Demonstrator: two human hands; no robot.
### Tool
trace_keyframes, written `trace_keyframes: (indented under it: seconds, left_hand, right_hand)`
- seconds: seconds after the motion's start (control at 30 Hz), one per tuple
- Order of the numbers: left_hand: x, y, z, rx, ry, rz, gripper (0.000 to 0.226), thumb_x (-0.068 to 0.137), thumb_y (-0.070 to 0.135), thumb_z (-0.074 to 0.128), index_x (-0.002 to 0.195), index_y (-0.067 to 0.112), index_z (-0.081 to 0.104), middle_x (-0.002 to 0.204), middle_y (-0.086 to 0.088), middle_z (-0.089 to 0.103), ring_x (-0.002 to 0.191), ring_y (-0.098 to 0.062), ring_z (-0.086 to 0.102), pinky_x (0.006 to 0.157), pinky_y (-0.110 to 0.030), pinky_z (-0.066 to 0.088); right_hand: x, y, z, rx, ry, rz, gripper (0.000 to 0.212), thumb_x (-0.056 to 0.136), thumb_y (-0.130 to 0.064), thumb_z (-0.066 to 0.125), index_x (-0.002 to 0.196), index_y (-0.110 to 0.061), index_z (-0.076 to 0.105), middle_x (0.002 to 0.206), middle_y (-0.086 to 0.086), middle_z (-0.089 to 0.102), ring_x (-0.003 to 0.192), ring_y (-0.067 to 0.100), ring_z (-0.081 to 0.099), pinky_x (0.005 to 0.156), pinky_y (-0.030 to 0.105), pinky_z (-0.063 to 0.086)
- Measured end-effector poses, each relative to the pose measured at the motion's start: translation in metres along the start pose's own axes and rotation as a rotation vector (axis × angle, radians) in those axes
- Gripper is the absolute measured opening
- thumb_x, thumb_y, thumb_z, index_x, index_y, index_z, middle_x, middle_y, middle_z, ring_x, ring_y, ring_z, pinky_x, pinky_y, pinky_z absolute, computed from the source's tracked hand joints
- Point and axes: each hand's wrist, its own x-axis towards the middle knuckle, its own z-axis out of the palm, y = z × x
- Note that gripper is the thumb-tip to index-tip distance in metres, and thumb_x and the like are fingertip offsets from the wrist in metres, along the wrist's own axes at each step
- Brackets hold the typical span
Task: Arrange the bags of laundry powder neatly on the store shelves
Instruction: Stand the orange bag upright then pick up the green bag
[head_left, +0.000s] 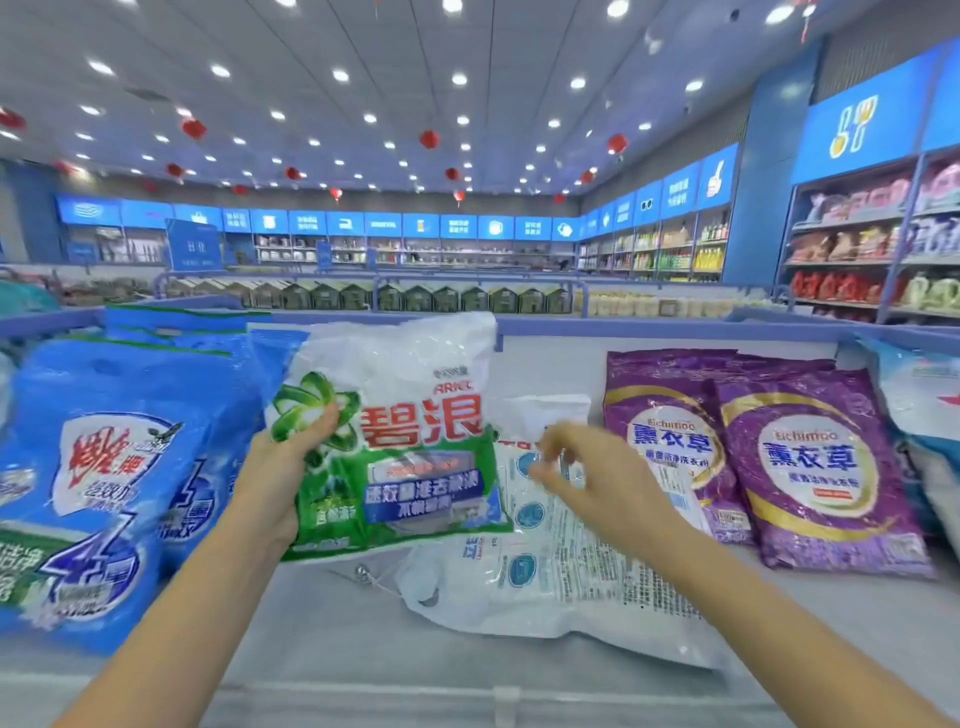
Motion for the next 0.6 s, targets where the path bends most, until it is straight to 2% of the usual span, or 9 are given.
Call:
trace_keyframes:
  seconds: [0.1,0.2,0.27,0.3,0.37,0.4,0.43,0.5,0.6]
  left_hand:
    - [0.015,0.017,-0.018,-0.063,0.093,0.053,0.007,0.085,0.014,0.062,0.086,0.02,0.063,0.061,0.014,0.07,0.066,-0.007,0.067,0.055,-0.024,0.055]
    - [0.025,0.026,-0.033,-0.075,0.129,0.066,0.026,0.08,0.023,0.07,0.105,0.017,0.065,0.092,0.005,0.073,0.097,-0.018,0.065,0.08,-0.035,0.054]
    - [0.028,0.027,-0.041,-0.103,0.131,0.072,0.046,0.075,0.027,0.074,0.118,0.015,0.062,0.113,-0.003,0.067,0.11,-0.026,0.06,0.095,-0.048,0.046]
    - [0.028,0.028,-0.044,-0.108,0.118,0.079,0.047,0.075,0.028,0.074,0.119,0.016,0.062,0.115,-0.004,0.066,0.111,-0.026,0.059,0.097,-0.05,0.045]
    - [0.029,0.026,-0.049,-0.119,0.105,0.083,0.046,0.074,0.028,0.075,0.118,0.018,0.063,0.116,-0.003,0.066,0.112,-0.025,0.059,0.099,-0.051,0.044]
    - [0.028,0.026,-0.051,-0.124,0.108,0.079,0.046,0.075,0.028,0.074,0.118,0.018,0.063,0.116,-0.002,0.066,0.112,-0.025,0.059,0.099,-0.05,0.043]
    - [0.028,0.026,-0.053,-0.128,0.118,0.073,0.045,0.076,0.027,0.073,0.118,0.018,0.062,0.117,-0.002,0.066,0.112,-0.024,0.059,0.1,-0.049,0.043]
    - [0.028,0.026,-0.057,-0.132,0.126,0.057,0.043,0.078,0.026,0.072,0.118,0.018,0.062,0.116,-0.002,0.066,0.113,-0.024,0.058,0.101,-0.048,0.042]
    - [0.03,0.025,-0.059,-0.147,0.132,0.038,0.042,0.078,0.025,0.071,0.117,0.015,0.062,0.115,-0.003,0.066,0.112,-0.025,0.059,0.099,-0.047,0.044]
  right_hand:
    - [-0.031,-0.012,0.037,-0.349,-0.49,-0.18,0.05,0.083,-0.057,0.054,0.117,-0.019,0.056,0.116,0.0,0.061,0.105,0.022,0.053,0.09,0.035,0.041]
    - [-0.033,-0.021,0.057,-0.547,-0.542,-0.287,0.056,0.083,-0.06,0.046,0.101,-0.009,0.061,0.103,0.012,0.063,0.098,0.03,0.056,0.083,0.04,0.041]
    - [-0.034,-0.025,0.063,-0.647,-0.569,-0.305,0.042,0.074,-0.053,0.06,0.076,-0.012,0.067,0.076,0.007,0.068,0.074,0.023,0.064,0.06,0.029,0.041]
    - [-0.035,-0.026,0.068,-0.728,-0.556,-0.32,0.032,0.058,-0.048,0.076,0.058,-0.018,0.063,0.056,-0.002,0.063,0.053,0.016,0.061,0.047,0.022,0.031]
    - [-0.034,-0.026,0.071,-0.758,-0.432,-0.208,0.044,0.029,-0.035,0.087,0.042,-0.021,0.048,0.036,-0.006,0.047,0.029,0.008,0.045,0.04,0.017,0.008]
    - [-0.033,-0.024,0.067,-0.691,-0.345,-0.139,0.048,0.035,-0.031,0.087,0.045,-0.022,0.042,0.038,-0.003,0.046,0.03,0.01,0.046,0.039,0.019,0.003]
    - [-0.031,-0.022,0.06,-0.59,-0.236,-0.042,0.046,0.054,-0.029,0.083,0.053,-0.022,0.038,0.046,-0.001,0.048,0.04,0.015,0.051,0.038,0.024,0.01]
    - [-0.029,-0.011,0.044,-0.341,-0.019,0.181,0.033,0.089,-0.024,0.055,0.063,-0.02,0.035,0.063,-0.001,0.049,0.063,0.022,0.052,0.052,0.033,0.03]
    - [-0.038,0.0,0.021,-0.058,0.214,0.259,0.032,0.095,-0.02,0.05,0.063,-0.02,0.045,0.059,-0.005,0.049,0.058,0.013,0.046,0.058,0.033,0.032]
